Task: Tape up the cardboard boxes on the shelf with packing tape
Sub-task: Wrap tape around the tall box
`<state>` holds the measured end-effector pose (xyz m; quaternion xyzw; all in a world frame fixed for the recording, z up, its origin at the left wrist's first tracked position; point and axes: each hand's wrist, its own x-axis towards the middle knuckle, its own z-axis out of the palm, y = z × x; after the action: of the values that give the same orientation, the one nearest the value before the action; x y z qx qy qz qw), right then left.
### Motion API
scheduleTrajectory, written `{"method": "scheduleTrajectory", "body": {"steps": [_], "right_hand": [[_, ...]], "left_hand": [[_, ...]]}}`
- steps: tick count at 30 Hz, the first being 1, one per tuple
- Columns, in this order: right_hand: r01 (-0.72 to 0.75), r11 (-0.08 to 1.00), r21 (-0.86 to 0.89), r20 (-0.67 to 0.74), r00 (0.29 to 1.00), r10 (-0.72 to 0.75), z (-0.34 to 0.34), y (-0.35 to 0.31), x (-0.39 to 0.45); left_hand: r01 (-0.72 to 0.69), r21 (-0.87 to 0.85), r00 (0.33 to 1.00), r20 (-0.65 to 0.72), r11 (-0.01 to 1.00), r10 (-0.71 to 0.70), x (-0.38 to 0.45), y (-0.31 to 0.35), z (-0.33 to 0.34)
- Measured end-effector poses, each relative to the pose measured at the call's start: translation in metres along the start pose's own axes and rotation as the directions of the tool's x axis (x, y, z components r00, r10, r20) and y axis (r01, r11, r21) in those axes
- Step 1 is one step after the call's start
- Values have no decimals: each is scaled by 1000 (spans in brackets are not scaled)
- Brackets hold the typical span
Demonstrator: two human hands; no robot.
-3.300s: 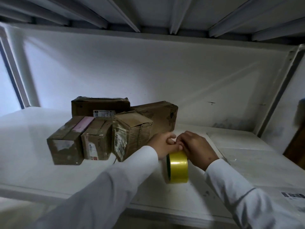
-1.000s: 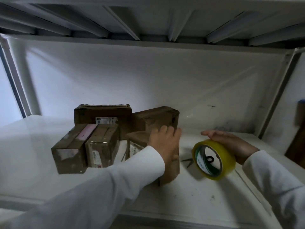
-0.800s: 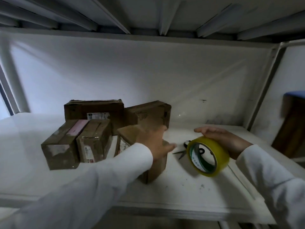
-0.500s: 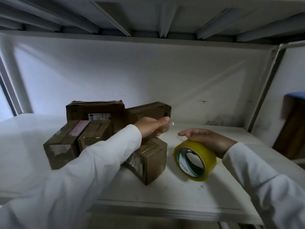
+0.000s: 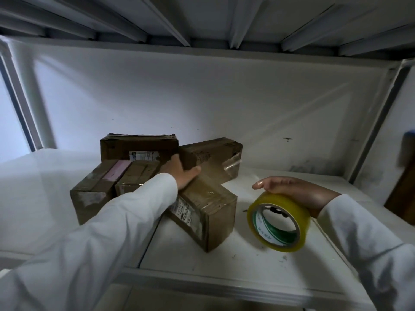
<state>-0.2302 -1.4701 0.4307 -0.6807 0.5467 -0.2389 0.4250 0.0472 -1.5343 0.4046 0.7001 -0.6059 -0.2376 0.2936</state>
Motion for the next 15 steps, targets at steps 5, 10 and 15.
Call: {"method": "scheduleTrajectory", "body": {"steps": [5, 10, 15], "right_hand": [[-26, 996, 80, -86, 996, 33, -13, 8, -7], [-46, 992, 116, -133, 989, 61, -14, 12, -6], [-51, 987, 150, -169, 983, 76, -13, 15, -1]], "left_hand": [[174, -213, 977, 159, 961, -142, 7, -35, -1], [-39, -292, 998, -49, 956, 26, 7, -25, -4], [-460, -9, 842, -322, 888, 433, -8, 0, 2]]}}
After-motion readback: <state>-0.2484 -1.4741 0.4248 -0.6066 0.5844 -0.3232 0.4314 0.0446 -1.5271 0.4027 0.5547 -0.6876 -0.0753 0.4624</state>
